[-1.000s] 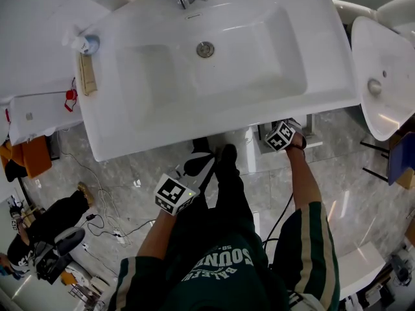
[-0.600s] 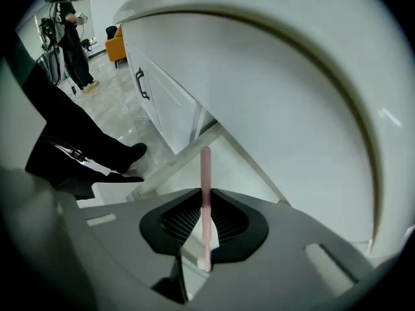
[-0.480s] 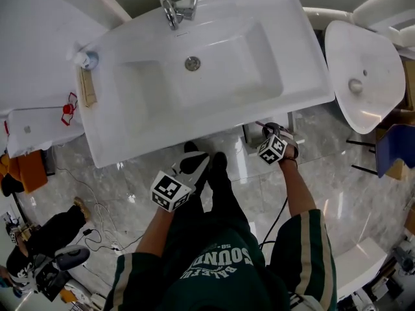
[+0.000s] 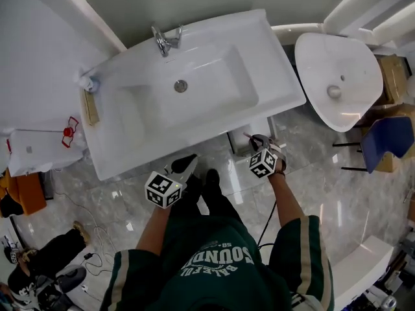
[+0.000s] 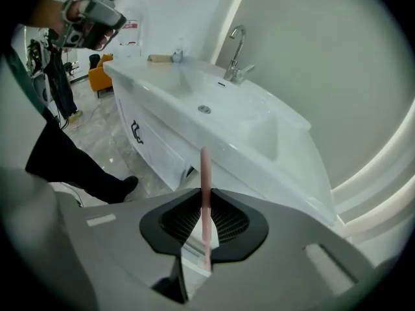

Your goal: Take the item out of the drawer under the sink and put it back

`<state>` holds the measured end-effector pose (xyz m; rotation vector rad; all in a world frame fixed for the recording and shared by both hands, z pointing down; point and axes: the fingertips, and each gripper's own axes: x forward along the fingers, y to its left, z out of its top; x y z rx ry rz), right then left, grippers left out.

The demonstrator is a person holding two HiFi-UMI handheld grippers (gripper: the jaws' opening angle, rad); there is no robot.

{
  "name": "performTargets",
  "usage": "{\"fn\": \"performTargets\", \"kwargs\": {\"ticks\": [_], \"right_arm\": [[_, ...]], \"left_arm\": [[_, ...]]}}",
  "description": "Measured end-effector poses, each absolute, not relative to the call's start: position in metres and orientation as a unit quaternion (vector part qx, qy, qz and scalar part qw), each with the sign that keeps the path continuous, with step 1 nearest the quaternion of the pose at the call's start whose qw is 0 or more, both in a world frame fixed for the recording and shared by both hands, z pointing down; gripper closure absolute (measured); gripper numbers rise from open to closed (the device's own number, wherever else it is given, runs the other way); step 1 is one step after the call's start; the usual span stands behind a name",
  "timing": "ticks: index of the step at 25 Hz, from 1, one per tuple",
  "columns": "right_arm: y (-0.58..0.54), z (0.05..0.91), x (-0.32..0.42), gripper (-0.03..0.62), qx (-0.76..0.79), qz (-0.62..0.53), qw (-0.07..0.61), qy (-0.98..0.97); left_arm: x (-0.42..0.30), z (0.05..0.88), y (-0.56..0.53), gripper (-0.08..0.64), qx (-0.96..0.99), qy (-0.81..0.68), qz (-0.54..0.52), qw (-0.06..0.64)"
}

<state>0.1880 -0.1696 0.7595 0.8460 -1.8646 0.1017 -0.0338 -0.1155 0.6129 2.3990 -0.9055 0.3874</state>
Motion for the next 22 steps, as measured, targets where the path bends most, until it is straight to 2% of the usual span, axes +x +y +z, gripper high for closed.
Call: {"fn": "performTargets", "kwargs": {"ticks": [6,11,17,22], "right_arm": [[-0.172,0.687,0.181,0.541,0.413,0.072,0.429,-0.8],[-0.198,0.617,0.173,0.541,0.449,0.105,0.326,-0.825],[-0.23,0.511,0.165,0.541,0.481,0.058,0.244,-0.84],[-0.231,0.451,0.166,0.541,0.509,0.074,0.118,-0.85]], "left_arm": [[-0.047,0.578,-0.133,0.508,0.893,-0.359,0.13,0.236],[-0.065,0.55,-0.156,0.509,0.89,-0.391,0.115,0.203],[-0.083,0.519,-0.175,0.509,0.885,-0.422,0.094,0.175],[-0.087,0.503,-0.177,0.509,0.883,-0.433,0.085,0.159]]}}
